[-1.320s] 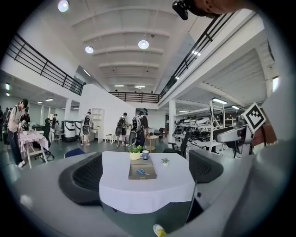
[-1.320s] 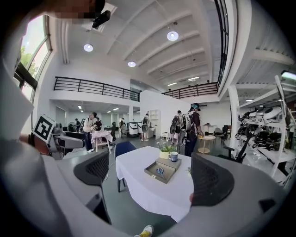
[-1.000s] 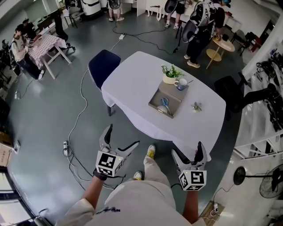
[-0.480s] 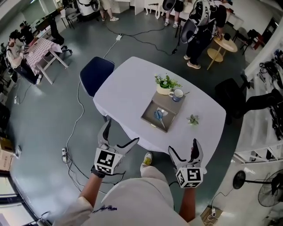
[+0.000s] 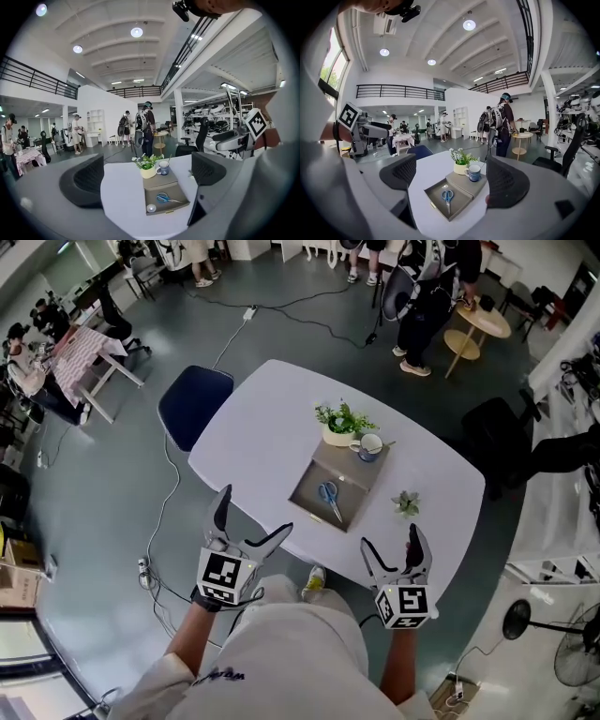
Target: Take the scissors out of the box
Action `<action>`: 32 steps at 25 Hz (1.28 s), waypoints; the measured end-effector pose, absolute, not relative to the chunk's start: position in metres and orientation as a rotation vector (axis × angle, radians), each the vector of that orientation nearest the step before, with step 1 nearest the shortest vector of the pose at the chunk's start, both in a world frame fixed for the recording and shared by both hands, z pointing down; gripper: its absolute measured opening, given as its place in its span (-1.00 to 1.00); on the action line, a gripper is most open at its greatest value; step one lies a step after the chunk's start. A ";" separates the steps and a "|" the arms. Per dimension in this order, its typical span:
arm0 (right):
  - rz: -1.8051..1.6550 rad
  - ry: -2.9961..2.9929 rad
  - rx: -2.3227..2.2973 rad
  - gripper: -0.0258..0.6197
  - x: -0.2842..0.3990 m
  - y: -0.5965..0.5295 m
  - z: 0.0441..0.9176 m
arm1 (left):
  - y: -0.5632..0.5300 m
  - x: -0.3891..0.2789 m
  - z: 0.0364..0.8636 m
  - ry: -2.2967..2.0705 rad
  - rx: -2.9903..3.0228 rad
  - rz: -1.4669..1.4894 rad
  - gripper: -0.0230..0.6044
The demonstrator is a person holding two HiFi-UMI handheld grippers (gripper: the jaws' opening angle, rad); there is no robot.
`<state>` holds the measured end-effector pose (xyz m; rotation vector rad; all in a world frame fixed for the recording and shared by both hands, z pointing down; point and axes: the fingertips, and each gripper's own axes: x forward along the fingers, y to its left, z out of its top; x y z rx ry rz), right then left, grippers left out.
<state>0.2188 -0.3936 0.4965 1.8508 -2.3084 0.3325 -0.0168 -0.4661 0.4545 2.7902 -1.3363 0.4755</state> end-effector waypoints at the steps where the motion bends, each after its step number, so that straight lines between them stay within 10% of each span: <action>1: 0.329 -2.308 1.846 0.53 0.222 -0.396 0.497 | -0.467 -0.014 0.459 -1.327 2.781 0.487 0.92; 32: 0.375 -2.214 1.835 0.33 0.220 -0.484 0.544 | -0.537 0.005 0.541 -1.144 2.682 0.508 0.91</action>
